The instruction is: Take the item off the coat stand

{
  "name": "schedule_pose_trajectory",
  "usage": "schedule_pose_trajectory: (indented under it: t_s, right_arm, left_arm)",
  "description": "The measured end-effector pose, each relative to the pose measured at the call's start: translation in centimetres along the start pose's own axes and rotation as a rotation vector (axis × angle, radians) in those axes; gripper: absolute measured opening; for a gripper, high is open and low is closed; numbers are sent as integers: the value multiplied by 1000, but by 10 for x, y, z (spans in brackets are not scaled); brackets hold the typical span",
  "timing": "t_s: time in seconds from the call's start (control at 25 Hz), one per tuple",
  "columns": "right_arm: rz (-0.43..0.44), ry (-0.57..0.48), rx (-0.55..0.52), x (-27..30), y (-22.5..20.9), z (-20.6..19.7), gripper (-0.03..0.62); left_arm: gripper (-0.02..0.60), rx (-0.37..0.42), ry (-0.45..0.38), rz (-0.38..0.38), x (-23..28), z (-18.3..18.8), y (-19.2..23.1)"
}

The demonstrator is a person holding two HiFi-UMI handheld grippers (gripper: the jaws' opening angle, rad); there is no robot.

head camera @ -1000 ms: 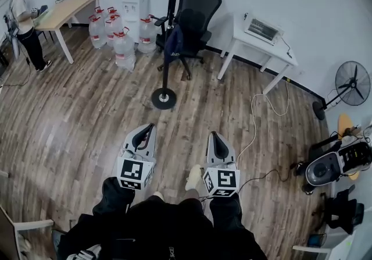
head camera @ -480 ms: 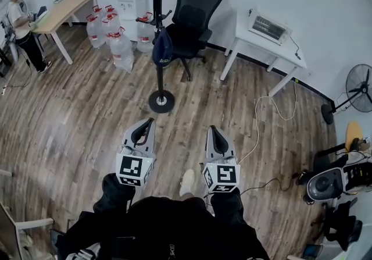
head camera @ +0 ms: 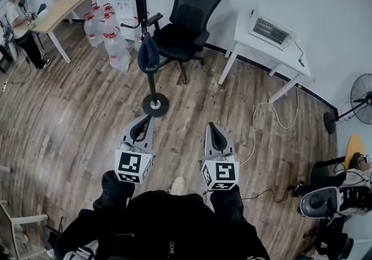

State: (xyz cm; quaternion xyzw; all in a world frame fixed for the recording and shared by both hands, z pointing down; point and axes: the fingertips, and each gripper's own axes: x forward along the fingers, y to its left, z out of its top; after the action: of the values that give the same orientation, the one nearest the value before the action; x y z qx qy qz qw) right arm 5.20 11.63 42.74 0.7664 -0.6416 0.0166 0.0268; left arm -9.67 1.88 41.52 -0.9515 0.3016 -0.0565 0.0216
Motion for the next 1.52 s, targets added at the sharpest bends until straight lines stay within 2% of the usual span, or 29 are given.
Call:
schedule_pose_trajectory:
  t_s: [0.2,0.52,0.88,1.12,1.36,1.52]
  right_arm:
    - [30,-2,-4,29,-39,-4,15]
    - [72,-15,-8,72,-78,-3,15]
    - [89,-12,-3,128,-107,-1,15]
    - [65,-2,15,197,-144,-6,15]
    - [95,9,2,290,-180,6,15]
    - [140,9,6,354,-190,12,15]
  left_arm:
    - [24,-3,-3,28,43,2,-10]
    - [23,-4,-2,60,97,5,-14]
    - [24,-11,16,82,155,5,7]
    - [23,-13,9,70,235,8,33]
    - [23,-30,16,69,328,18,63]
    - [23,-36,35,106,373,17,93]
